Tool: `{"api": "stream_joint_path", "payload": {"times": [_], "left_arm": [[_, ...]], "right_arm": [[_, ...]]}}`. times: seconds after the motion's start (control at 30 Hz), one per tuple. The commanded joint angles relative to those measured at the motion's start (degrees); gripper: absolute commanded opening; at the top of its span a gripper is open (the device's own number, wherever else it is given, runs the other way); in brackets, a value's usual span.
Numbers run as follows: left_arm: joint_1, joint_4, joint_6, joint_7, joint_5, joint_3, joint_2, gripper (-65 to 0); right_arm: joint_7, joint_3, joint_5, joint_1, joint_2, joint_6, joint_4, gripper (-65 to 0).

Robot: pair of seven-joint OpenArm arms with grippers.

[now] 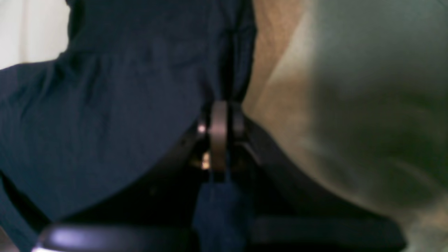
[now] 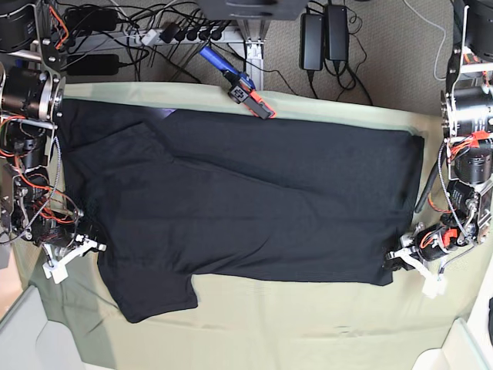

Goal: Fold the T-shirt properly
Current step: 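Grasp the other hem corner with the left gripper, then lift the hem corners and fold them toward the collar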

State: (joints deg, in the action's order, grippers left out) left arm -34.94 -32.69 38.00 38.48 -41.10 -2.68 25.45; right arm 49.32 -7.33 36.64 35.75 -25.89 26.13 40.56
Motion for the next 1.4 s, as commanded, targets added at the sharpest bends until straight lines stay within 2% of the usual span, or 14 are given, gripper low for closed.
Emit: {"api": "stream_joint_path", "payload": {"times": [0.0, 0.13, 0.23, 0.33, 0.67, 0.83, 0.97, 1.1, 1.37], "left_arm": [[-1.7, -2.3, 2.0, 1.1, -2.1, 0.2, 1.4, -65.0], [0.6, -8.8, 2.0, 8.2, -10.3, 0.0, 3.9, -65.0], [3.1, -13.9, 2.0, 13.7, -16.1, 0.0, 6.3, -65.0], [6.2, -17.7, 2.0, 16.1, -20.6, 0.0, 8.6, -65.0], [13.3, -25.7, 2.0, 17.6, -21.3, 0.0, 13.5, -65.0], [15.3, -25.9, 2.0, 21.7, -26.1, 0.0, 15.2, -65.0], [16.8, -26.2, 2.0, 23.1, -28.6, 0.0, 15.2, -65.0], [19.1, -27.8, 2.0, 23.5, -28.6, 0.0, 15.2, -65.0], [20.7, -30.8, 2.0, 23.3, -29.4, 0.0, 15.2, -65.0]], "right_arm": [[0.6, -0.2, 0.9, 1.7, -1.4, 3.8, 1.6, -65.0], [1.8, -0.2, 3.7, 0.2, -3.4, 5.3, 4.4, -65.0], [5.0, -0.2, 6.4, -1.7, -5.2, 5.4, 8.4, -65.0], [7.1, -0.2, 10.1, -5.0, -7.1, 5.4, 12.6, -65.0], [8.2, -0.3, 12.7, -14.8, -13.2, 5.4, 23.3, -65.0], [9.6, -0.5, 14.0, -18.1, -15.1, 5.4, 25.3, -65.0], [9.9, -0.7, 13.9, -19.5, -15.7, 5.3, 25.3, -65.0], [11.0, -0.7, 13.8, -21.3, -16.0, 5.2, 25.3, -65.0], [8.9, -2.8, 13.9, -21.7, -15.8, 5.2, 25.3, -65.0]]}}
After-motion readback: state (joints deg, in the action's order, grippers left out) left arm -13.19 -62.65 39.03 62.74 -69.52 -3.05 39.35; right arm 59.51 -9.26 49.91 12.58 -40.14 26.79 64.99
